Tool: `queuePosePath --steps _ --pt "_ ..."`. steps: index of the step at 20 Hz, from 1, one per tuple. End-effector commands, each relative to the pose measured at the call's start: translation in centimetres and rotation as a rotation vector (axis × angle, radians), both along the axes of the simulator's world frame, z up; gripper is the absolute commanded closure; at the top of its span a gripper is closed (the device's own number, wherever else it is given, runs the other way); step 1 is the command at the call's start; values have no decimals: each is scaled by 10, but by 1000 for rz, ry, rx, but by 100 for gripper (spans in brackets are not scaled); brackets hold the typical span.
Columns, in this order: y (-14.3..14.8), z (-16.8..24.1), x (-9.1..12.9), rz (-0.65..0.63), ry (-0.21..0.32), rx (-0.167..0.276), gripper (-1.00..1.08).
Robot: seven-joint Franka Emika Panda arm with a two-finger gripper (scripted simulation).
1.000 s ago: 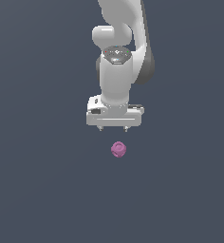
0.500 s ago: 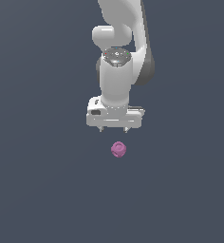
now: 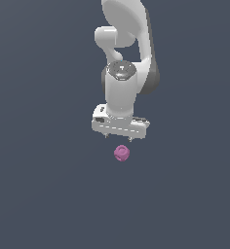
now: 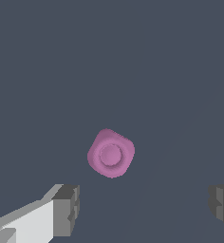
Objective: Pick up the object and move it to a goal position.
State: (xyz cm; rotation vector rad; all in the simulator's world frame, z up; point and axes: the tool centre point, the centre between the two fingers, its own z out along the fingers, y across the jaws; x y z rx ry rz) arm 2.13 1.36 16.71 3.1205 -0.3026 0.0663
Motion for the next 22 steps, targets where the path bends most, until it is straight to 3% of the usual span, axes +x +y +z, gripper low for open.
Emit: queuePosePath --steps 1,13,22 --pt "3 -9 1 -59 5 5 -92" --pt "15 -56 6 -357 28 19 -92" --pt "20 -75 7 -474 37 20 -92"
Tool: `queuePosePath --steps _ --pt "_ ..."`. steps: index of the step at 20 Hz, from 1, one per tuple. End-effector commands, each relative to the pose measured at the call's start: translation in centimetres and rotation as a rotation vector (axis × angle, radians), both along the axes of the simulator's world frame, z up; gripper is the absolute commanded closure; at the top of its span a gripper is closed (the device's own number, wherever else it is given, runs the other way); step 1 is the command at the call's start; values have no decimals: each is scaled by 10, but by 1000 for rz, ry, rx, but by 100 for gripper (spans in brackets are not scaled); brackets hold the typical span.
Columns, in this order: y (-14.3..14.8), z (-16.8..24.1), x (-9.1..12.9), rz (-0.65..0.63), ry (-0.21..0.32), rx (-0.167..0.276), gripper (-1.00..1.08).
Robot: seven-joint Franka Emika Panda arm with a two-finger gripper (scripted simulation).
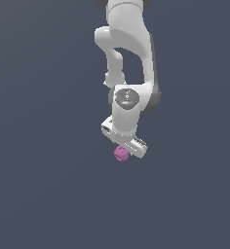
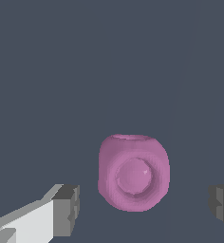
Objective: Pick up the object and move it to a goal position.
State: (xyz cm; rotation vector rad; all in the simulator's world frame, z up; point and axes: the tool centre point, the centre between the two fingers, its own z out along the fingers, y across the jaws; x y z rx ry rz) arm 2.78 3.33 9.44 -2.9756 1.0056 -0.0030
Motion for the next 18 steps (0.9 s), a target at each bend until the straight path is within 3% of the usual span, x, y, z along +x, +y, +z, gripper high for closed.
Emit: queuePosePath --steps 1,9,18 --pt "1 -3 0 -21 1 0 -92" --pt "1 -8 0 -28 2 0 -92" --pt "1 -49 -1 -32 2 0 -92"
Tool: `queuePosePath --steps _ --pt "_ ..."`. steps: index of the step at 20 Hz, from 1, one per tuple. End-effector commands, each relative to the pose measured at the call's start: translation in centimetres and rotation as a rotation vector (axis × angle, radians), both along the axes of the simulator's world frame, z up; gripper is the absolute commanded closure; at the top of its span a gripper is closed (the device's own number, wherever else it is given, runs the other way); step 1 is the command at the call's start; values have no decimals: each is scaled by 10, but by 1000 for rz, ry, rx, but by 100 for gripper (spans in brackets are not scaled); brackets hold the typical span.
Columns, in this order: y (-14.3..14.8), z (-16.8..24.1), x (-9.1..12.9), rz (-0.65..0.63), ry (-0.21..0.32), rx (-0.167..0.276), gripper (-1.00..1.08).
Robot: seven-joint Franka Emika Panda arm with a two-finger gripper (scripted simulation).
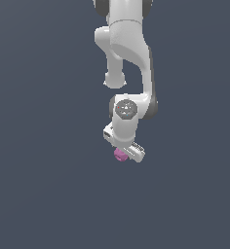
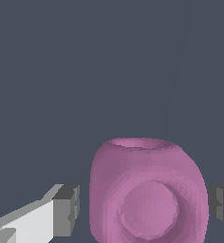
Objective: Pick up the object and move it to a goal position.
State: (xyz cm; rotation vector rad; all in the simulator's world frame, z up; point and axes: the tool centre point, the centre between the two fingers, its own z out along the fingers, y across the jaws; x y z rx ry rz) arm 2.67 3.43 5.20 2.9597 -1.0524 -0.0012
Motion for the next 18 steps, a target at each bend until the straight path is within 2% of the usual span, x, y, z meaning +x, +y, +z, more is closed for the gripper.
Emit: queuePosePath --steps 1,5,6,18 --pt "0 -9 0 -1 -1 0 -92" --pt "0 -12 1 -1 -1 0 -92" --pt "0 -12 1 -1 -1 0 108" --pt "1 -11 2 -1 -1 0 108"
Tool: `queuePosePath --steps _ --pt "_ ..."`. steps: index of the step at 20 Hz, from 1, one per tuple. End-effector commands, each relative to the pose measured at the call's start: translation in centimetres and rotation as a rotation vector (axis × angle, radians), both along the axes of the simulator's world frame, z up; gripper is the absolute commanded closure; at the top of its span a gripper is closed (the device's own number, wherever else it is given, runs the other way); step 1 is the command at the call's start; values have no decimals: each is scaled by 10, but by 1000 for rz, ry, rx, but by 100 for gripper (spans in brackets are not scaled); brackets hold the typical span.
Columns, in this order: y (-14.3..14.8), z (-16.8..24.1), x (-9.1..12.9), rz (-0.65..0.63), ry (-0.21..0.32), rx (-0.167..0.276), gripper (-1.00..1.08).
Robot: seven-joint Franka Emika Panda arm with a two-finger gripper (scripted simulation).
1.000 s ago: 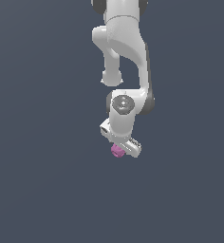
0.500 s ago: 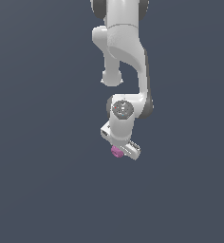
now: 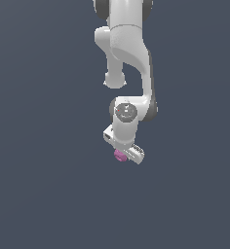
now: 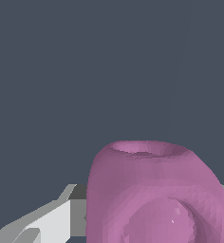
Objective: Pick up the object and move it to a goal position.
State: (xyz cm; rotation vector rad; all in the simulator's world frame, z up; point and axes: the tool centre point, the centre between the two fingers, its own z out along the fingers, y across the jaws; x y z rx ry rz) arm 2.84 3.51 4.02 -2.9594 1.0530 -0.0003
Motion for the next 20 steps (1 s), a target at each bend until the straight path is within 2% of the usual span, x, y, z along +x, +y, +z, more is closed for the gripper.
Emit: queuePosePath --steps 1,9,20 --pt "1 2 1 0 0 0 108" --pt "15 28 17 0 0 -1 108" --pt "52 95 58 -1 0 -1 108"
